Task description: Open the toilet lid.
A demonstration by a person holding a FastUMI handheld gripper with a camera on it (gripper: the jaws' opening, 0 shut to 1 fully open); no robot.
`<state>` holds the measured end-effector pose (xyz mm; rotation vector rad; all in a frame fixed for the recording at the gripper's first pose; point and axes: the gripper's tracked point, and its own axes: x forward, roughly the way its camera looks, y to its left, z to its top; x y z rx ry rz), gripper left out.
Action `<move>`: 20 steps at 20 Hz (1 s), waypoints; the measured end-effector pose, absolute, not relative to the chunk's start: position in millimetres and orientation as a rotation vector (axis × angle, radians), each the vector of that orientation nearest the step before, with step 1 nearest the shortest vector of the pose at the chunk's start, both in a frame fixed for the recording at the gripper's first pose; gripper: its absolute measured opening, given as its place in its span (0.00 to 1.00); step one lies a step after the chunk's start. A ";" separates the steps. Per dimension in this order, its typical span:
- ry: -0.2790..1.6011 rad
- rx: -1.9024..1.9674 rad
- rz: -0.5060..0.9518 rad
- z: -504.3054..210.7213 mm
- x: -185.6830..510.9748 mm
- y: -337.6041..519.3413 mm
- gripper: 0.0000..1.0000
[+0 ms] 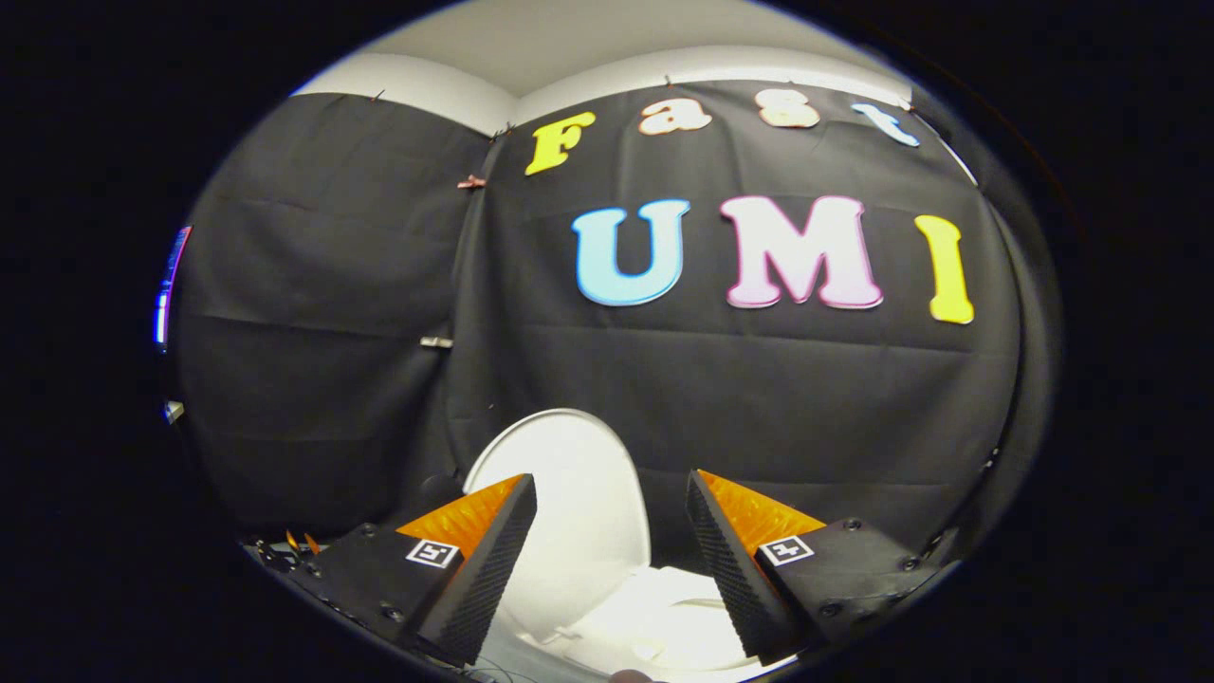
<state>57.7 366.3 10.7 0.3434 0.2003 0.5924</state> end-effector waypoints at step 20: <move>0.227 0.225 0.081 -86.5 92.2 87.6 0.99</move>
